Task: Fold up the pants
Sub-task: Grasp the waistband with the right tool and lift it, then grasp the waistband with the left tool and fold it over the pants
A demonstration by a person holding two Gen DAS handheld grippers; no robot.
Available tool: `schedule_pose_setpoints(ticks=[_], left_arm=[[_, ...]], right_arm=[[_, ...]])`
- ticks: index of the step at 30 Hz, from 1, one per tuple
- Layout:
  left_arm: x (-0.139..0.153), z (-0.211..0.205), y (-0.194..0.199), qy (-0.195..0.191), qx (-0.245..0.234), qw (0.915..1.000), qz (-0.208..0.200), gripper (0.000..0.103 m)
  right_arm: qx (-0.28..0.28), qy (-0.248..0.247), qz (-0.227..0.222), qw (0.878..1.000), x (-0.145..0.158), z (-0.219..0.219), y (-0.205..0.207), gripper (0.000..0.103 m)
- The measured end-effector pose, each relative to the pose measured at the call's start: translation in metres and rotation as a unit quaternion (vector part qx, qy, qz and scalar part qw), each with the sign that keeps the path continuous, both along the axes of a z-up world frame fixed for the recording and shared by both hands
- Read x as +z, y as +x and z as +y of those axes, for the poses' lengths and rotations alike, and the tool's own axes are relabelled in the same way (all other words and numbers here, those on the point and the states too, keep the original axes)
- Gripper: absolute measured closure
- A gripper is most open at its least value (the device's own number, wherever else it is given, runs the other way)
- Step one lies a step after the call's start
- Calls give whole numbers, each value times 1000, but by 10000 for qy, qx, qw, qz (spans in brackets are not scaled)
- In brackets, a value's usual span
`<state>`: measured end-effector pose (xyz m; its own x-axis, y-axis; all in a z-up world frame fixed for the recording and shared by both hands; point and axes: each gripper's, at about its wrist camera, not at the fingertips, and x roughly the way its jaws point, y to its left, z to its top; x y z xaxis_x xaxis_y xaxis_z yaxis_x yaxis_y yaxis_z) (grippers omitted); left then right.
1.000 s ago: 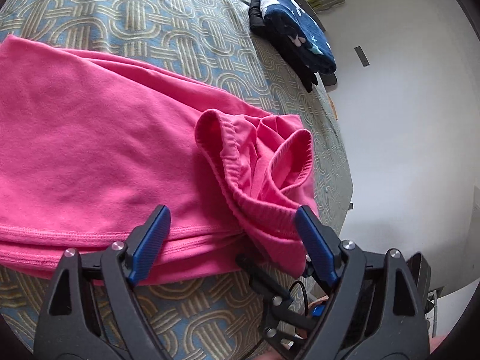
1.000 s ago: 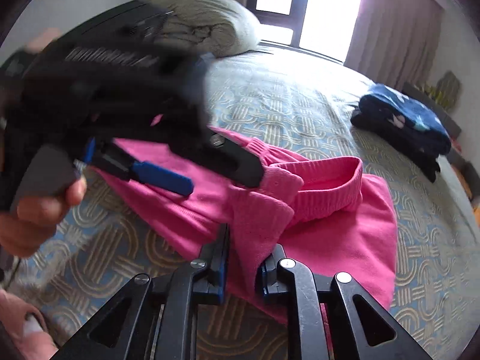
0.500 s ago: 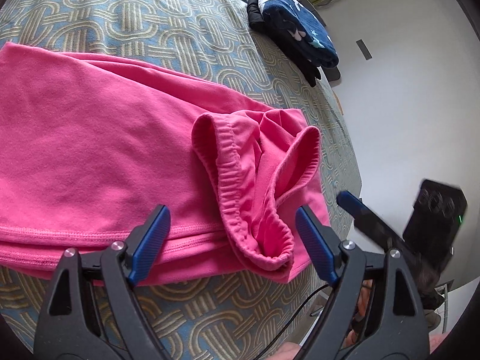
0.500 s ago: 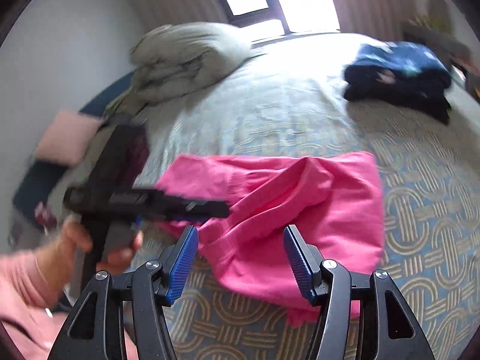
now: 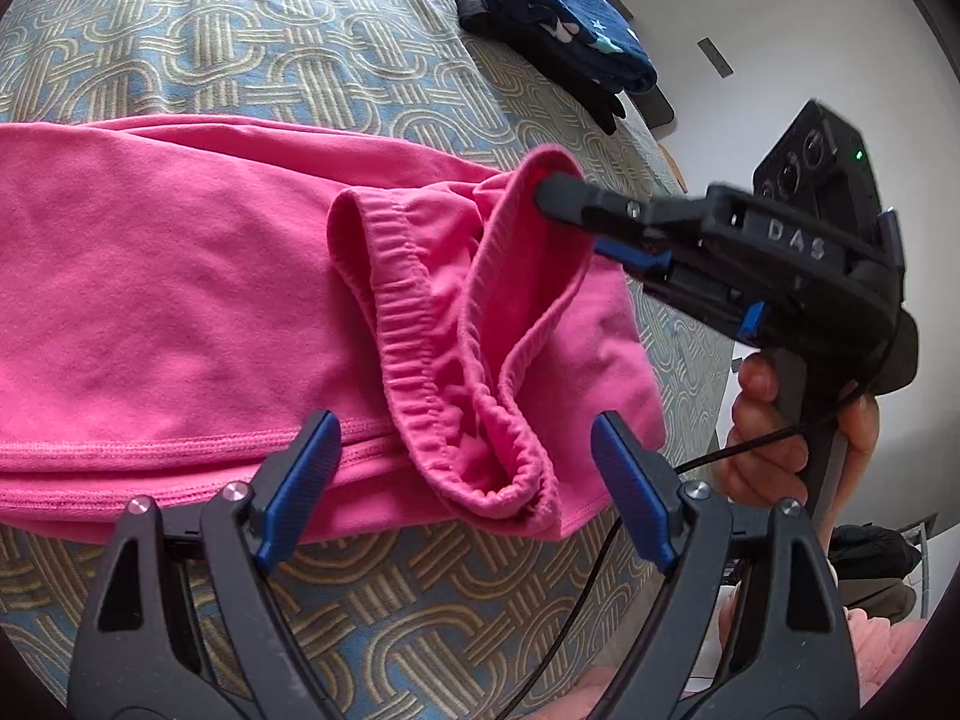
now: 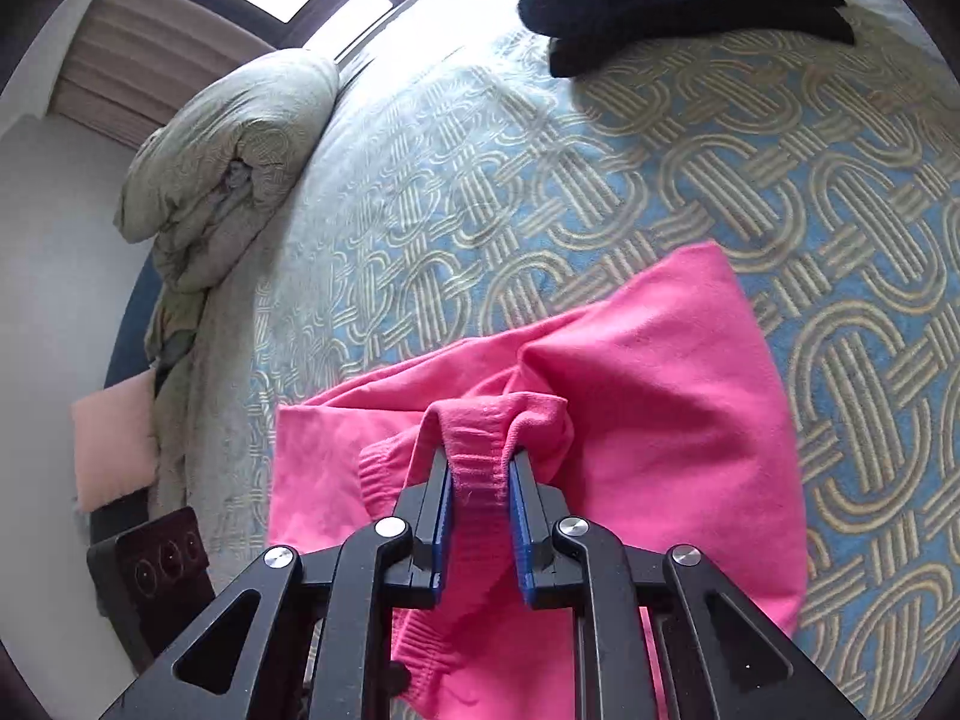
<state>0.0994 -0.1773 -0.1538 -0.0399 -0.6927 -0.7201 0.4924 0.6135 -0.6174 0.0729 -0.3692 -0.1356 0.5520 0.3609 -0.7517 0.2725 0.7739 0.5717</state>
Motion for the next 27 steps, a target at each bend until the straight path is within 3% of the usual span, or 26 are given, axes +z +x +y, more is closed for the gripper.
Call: schedule_pose_setpoints(ticks=[5, 8, 9, 11, 14, 18, 20, 22, 23, 27], left_arm=[[-1, 2, -1, -6, 57, 10000, 12, 18], [-2, 2, -1, 5, 79, 10000, 35, 18], [-2, 2, -1, 10, 75, 10000, 30, 17], [-3, 0, -1, 3, 77, 10000, 38, 17], [-5, 1, 2, -36, 121, 9999, 98, 17], [-7, 2, 9, -235, 271, 9991, 224, 17], [-8, 2, 13, -282, 338, 9988, 235, 29], [-10, -1, 17, -67, 355, 9993, 123, 63], [-11, -3, 15, 65, 357, 9993, 38, 70], [-9, -2, 11, 135, 358, 9992, -72, 76]], right_arm=[[977, -397, -746, 9916, 38, 54, 25, 83], [1487, -414, -520, 9866, 33, 74, 42, 67], [1487, -376, -345, 9876, 27, 75, 44, 59], [1264, -382, -174, 9911, 17, 68, 40, 58], [822, -330, -277, 9957, 18, 43, 22, 57], [284, -210, -470, 9983, 27, 4, -16, 46], [19, -286, -449, 9986, 26, -12, -34, 44], [-213, -280, -344, 9988, 20, -27, -49, 44], [-302, -239, -307, 9988, 17, -33, -55, 44], [-518, -94, -186, 9984, 3, -46, -73, 44]])
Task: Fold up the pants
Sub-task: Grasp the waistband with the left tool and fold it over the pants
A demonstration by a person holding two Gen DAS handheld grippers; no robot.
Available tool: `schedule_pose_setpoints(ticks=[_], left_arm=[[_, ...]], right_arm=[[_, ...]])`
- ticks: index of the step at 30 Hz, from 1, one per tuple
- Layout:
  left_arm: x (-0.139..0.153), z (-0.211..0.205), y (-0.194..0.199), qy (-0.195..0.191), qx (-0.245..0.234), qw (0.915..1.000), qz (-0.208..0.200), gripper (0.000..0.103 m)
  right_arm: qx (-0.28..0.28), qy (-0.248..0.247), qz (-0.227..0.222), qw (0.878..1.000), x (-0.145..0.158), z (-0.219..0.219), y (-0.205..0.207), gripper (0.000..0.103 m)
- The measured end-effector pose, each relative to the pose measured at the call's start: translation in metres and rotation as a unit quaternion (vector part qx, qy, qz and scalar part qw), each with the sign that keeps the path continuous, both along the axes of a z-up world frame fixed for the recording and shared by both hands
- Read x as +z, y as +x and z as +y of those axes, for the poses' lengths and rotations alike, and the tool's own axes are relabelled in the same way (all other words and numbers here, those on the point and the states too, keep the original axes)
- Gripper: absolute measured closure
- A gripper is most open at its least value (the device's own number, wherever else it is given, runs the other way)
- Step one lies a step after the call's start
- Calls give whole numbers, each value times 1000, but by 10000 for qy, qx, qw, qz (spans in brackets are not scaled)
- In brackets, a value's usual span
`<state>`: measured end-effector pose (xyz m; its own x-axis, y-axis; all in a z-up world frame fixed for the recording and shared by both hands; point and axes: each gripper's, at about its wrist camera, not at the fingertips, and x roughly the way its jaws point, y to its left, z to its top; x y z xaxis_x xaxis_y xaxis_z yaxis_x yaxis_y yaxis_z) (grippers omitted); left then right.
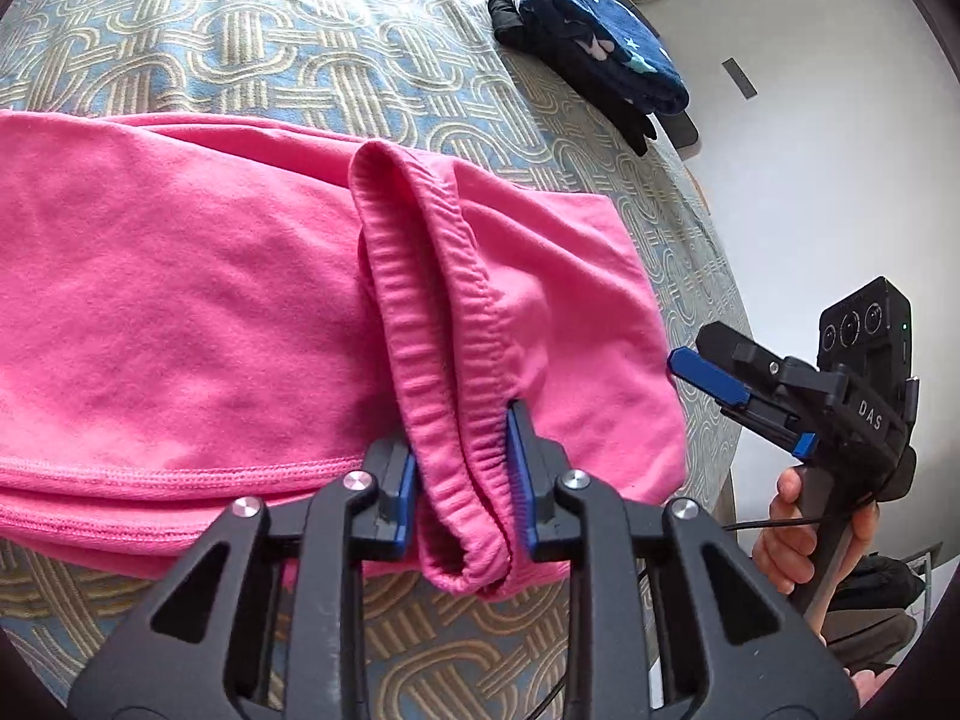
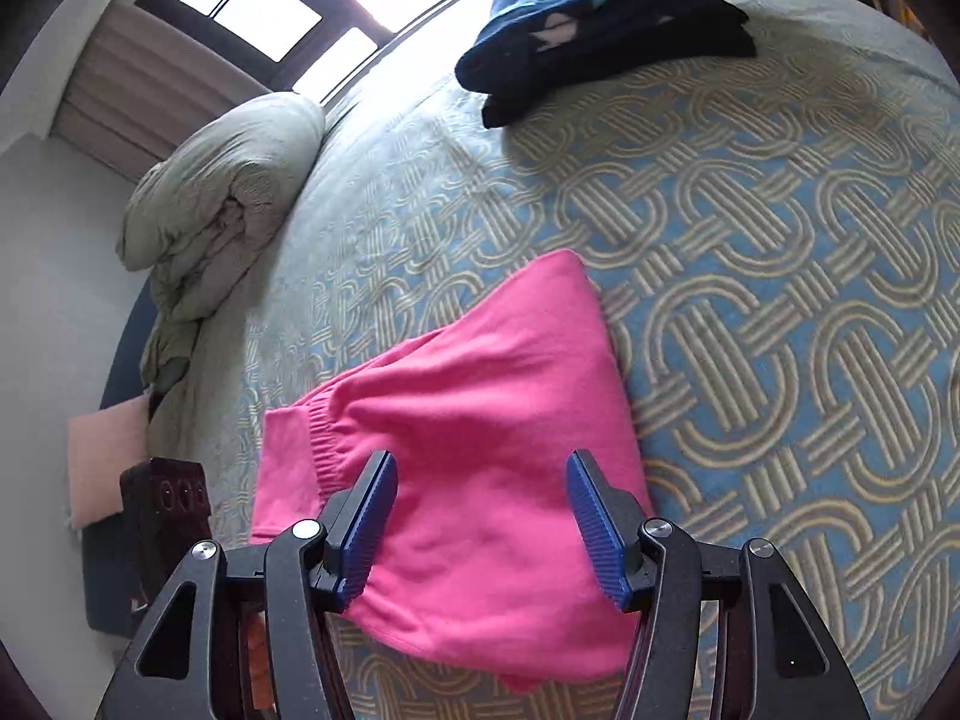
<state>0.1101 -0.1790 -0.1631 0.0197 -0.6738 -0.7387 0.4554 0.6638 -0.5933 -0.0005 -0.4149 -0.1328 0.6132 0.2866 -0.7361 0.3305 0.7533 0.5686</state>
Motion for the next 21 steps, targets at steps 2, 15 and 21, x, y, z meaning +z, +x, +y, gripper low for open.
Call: schedule_pose_setpoints(ticks=[2, 15, 21], left_arm=[[4, -1, -4, 102, -40, 9998, -142, 77], [17, -16, -11, 549, -188, 9950, -818, 78], [58, -11, -8, 827, -487, 9779, -1856, 83]], right_arm=[[33, 25, 67, 10000, -6, 0, -3, 44], [94, -25, 60, 9999, -6, 8, -7, 43], [-109, 28, 79, 9999, -6, -2, -15, 43]])
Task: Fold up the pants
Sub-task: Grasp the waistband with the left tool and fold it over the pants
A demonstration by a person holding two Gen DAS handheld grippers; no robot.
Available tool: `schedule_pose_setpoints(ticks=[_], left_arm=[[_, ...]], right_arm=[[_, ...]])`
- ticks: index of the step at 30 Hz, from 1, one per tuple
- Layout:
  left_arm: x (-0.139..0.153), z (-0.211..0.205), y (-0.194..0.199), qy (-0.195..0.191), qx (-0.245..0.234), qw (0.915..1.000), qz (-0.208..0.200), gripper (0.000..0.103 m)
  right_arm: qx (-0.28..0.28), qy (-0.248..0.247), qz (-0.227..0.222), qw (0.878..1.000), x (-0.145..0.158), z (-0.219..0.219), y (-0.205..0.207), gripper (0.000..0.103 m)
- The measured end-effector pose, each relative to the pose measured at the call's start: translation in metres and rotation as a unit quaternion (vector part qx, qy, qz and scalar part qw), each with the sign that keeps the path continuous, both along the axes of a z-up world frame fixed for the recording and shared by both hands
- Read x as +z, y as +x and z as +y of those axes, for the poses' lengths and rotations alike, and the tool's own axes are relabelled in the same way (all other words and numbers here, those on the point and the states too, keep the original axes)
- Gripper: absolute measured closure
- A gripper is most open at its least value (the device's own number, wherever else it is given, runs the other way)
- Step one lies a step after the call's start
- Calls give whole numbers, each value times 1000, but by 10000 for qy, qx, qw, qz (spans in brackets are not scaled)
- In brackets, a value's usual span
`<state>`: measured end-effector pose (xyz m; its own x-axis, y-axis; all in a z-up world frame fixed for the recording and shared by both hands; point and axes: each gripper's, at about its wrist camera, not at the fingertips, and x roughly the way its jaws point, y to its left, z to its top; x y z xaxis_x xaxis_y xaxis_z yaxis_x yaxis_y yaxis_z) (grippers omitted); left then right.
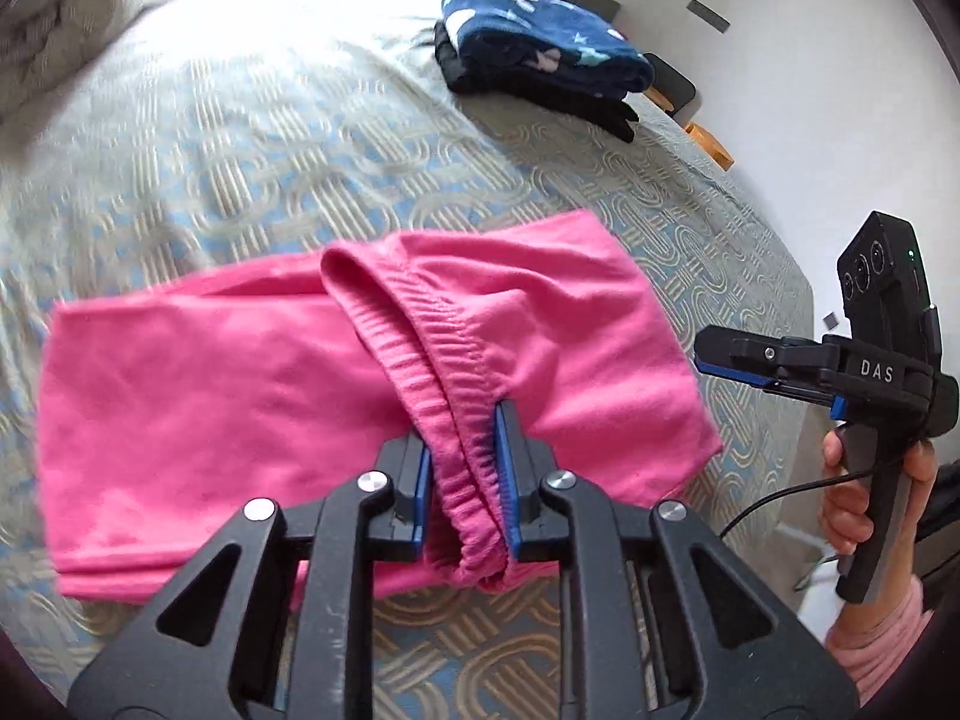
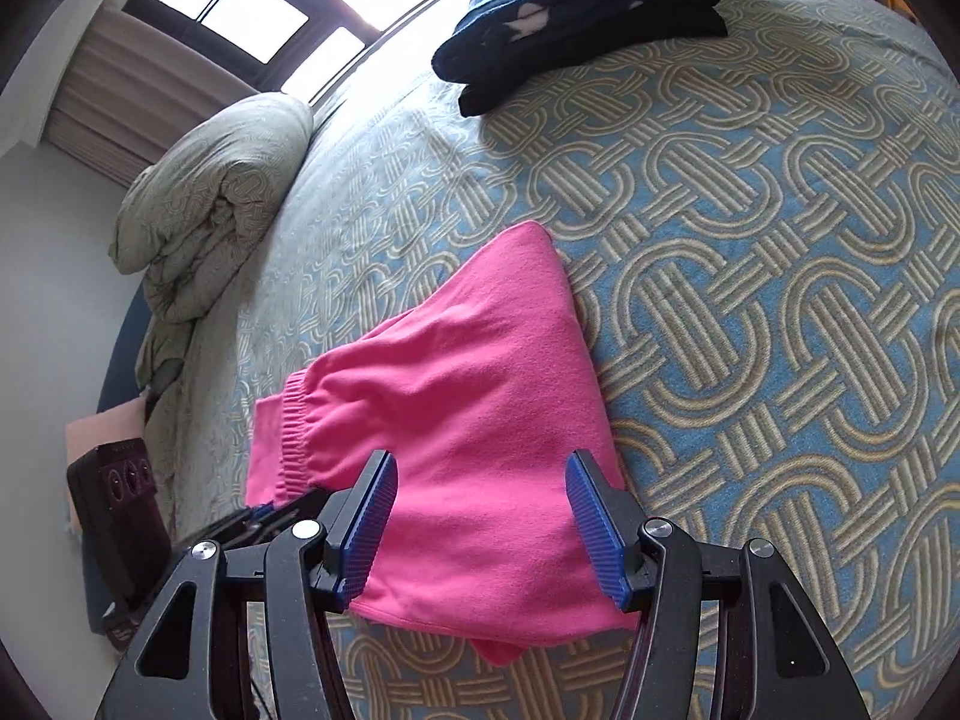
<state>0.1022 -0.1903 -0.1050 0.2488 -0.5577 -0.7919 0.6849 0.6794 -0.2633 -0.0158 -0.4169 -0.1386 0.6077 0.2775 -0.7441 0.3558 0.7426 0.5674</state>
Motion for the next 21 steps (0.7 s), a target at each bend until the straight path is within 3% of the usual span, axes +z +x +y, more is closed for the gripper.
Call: schedule_pose_setpoints(ticks=[3, 8, 14, 21], left_arm=[[32, 27, 14, 144, 120, 9977, -647, 83], [50, 94, 49, 210, 834, 9933, -774, 83], [17, 145, 67, 242, 1308, 9909, -198, 82], [-17, 145, 58, 696, 1298, 9890, -121, 81]], right_arm=[[-50, 4, -7, 10000, 3, -1, -3, 43], [75, -47, -18, 10000, 6, 8, 2, 43], [489, -64, 120, 9987, -1, 35, 23, 43], [1006, -369, 237, 9940, 1, 65, 38, 43]])
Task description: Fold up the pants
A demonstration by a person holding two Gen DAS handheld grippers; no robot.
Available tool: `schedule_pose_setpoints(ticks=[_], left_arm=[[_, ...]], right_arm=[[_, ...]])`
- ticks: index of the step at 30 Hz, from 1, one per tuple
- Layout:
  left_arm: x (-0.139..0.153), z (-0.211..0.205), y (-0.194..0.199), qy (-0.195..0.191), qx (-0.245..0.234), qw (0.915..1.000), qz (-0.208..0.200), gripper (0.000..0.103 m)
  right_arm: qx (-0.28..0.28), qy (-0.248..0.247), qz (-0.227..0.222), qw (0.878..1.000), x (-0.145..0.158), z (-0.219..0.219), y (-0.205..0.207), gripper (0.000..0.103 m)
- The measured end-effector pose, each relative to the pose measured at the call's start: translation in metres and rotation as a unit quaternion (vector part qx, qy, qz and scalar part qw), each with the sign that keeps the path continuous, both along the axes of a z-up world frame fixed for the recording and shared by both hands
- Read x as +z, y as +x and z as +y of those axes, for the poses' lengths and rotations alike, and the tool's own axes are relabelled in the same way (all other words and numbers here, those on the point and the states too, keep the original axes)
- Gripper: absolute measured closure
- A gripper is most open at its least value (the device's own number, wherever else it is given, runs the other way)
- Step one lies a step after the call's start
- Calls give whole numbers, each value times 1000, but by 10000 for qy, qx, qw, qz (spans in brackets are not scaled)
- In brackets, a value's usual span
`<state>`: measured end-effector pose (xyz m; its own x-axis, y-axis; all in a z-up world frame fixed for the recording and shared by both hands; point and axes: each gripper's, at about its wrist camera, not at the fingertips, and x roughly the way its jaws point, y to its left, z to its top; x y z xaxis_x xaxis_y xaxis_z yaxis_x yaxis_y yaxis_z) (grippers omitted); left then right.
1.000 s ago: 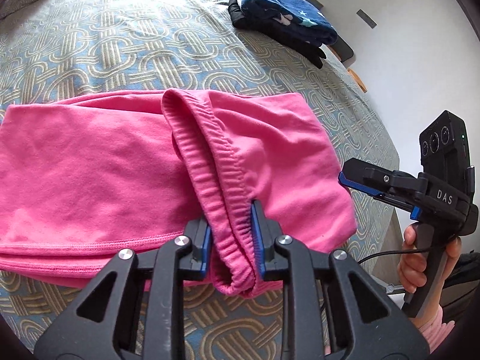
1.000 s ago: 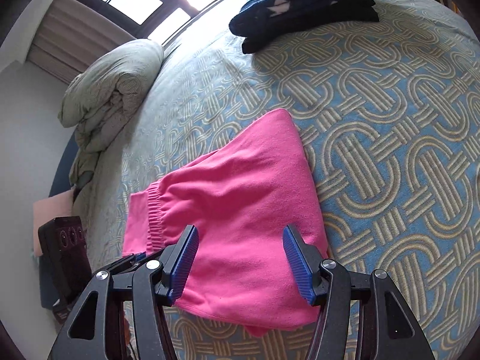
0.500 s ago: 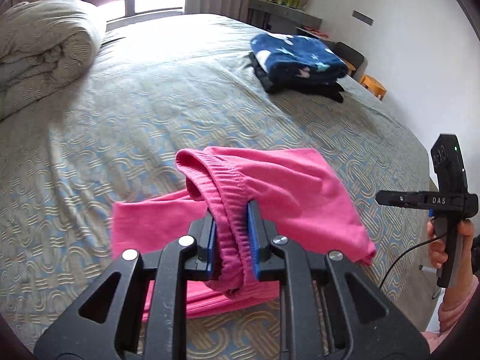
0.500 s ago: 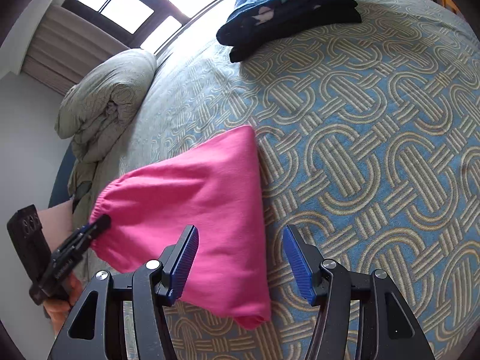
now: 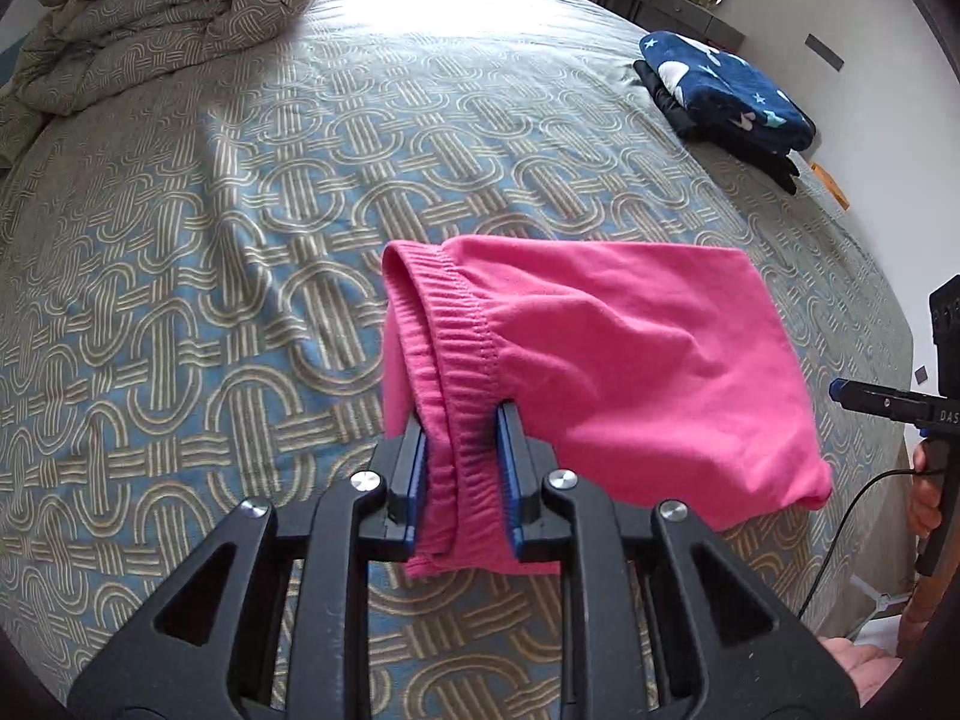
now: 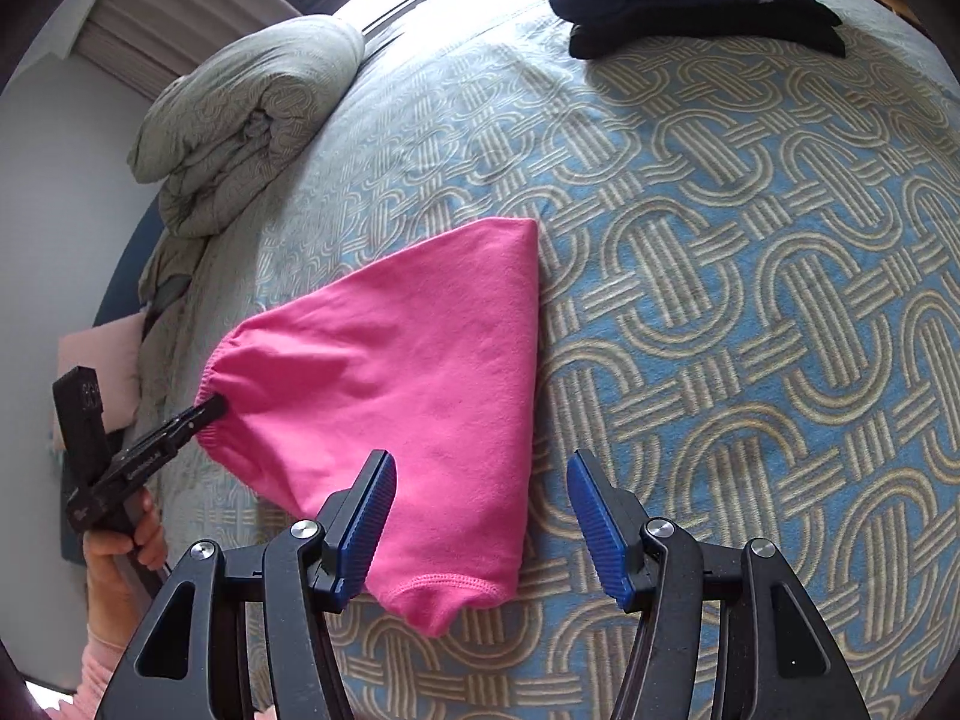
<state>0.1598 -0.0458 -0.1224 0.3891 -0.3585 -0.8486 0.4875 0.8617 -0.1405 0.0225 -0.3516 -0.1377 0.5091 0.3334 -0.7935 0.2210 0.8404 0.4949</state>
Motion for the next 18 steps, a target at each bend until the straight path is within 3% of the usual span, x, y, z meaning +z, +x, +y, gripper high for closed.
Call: schedule_pose_setpoints(ticks=[2, 4, 10, 12, 18], left_arm=[[-3, 1, -1, 46, 1, 10000, 28, 76], [-8, 3, -1, 50, 21, 9999, 119, 56], [-37, 12, 2, 129, 197, 9982, 544, 39], [-45, 18, 3, -4, 304, 9970, 717, 38], [-43, 30, 14, -655, 590, 9909, 1021, 38]], right_arm=[[142, -102, 70, 9998, -1, 6, 2, 43], [236, -154, 161, 9995, -5, 11, 2, 42], [697, -377, 643, 9948, -25, 25, 0, 41], [817, -674, 913, 9902, -35, 29, -4, 39], [972, -877, 925, 9871, -35, 32, -11, 39]])
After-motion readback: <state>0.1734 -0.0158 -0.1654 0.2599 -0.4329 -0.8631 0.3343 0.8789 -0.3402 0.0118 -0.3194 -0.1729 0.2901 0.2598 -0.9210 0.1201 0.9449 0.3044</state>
